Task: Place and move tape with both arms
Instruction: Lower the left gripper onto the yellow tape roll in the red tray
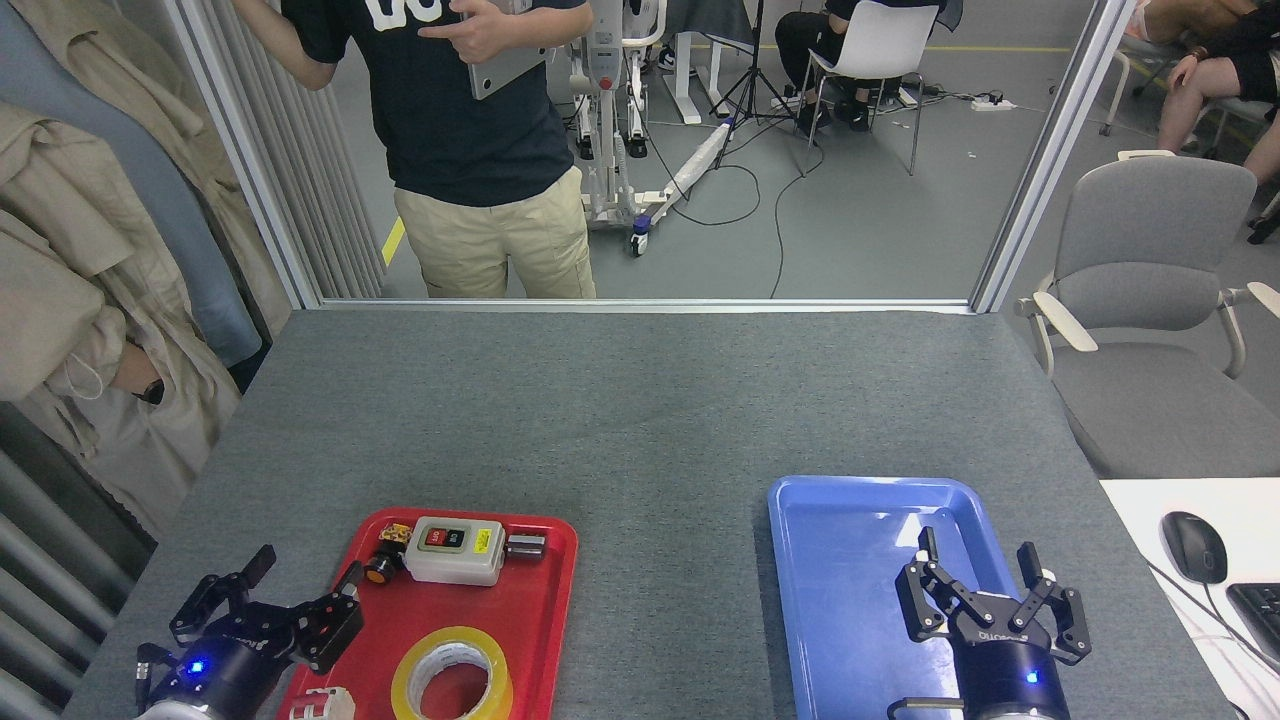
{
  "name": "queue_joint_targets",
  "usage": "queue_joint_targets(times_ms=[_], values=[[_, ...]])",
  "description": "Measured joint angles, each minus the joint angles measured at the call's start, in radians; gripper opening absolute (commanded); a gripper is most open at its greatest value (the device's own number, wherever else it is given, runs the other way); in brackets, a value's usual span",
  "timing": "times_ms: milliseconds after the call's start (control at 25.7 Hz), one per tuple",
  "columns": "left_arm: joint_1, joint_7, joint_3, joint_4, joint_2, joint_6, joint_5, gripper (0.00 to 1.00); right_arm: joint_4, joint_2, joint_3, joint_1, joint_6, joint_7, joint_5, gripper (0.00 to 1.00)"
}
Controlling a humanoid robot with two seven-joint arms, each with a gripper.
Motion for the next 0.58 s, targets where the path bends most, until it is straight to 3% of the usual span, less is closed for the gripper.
queue_joint_targets(times_ms=[156,273,429,584], values=[[-0.028,-0.279,0.004,-0.009,0.026,-0.107,0.001,1.00,0.009,0.003,0.041,0.000,-0.001,0.002,-0.014,1.00],[-0.076,-0.446,0.008,-0.014,0.037,-0.300,0.010,1.00,0.013,0.003,0.068,0.000,-0.001,0.001,-0.024,1.00],[-0.148,-0.512,0.007,-0.014,0.053,-0.463,0.053,1.00,0.014,0.000,0.080,0.003,-0.003,-0.003,-0.033,1.00],[-0.185,-0.527,-0.007,0.043,0.058,-0.503,0.139,1.00,0.014,-0.003,0.082,0.005,-0.028,-0.005,-0.041,1.00]])
